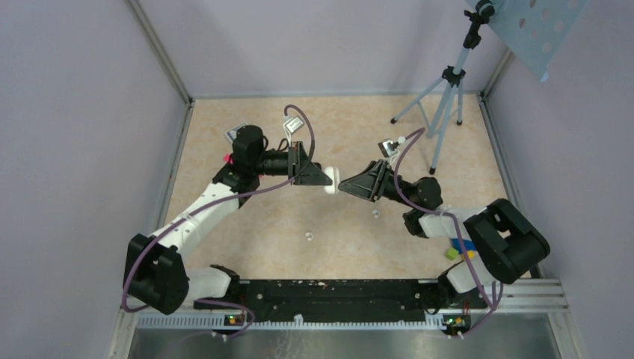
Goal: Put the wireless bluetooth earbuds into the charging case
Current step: Open the charging case to the charging case.
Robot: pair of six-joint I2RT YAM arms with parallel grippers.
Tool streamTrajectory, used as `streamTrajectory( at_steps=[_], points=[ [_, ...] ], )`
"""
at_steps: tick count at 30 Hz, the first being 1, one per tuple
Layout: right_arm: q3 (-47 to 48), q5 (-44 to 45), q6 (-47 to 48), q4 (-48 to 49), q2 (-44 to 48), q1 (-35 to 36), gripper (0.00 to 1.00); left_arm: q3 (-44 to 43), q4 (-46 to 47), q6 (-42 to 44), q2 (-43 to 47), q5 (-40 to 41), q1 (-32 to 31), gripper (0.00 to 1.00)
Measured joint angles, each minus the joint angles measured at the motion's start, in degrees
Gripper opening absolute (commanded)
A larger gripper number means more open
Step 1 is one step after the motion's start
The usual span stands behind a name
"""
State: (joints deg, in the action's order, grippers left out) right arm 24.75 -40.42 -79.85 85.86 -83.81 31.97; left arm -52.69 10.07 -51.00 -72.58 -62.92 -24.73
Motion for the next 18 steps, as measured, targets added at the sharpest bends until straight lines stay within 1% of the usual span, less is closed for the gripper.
streamTrajectory(
  at_steps=[5,12,18],
  points=[
    [0.00,0.00,0.74,-0.37,0.31,0.00,0.44,0.00,-0.11,0.02,0.09,-0.28,0.07,0.00],
    [0.00,0.15,2.78,-3.69,1.49,0.00,0.45,-0.09,-0.55,0.13,0.74,-0.55,0.28,0.00],
    [0.00,0.96,4.26,-5.77,2.47,-0.04,0.51,-0.61,-1.25,0.13,0.98,-0.68,0.48,0.00]
  ],
)
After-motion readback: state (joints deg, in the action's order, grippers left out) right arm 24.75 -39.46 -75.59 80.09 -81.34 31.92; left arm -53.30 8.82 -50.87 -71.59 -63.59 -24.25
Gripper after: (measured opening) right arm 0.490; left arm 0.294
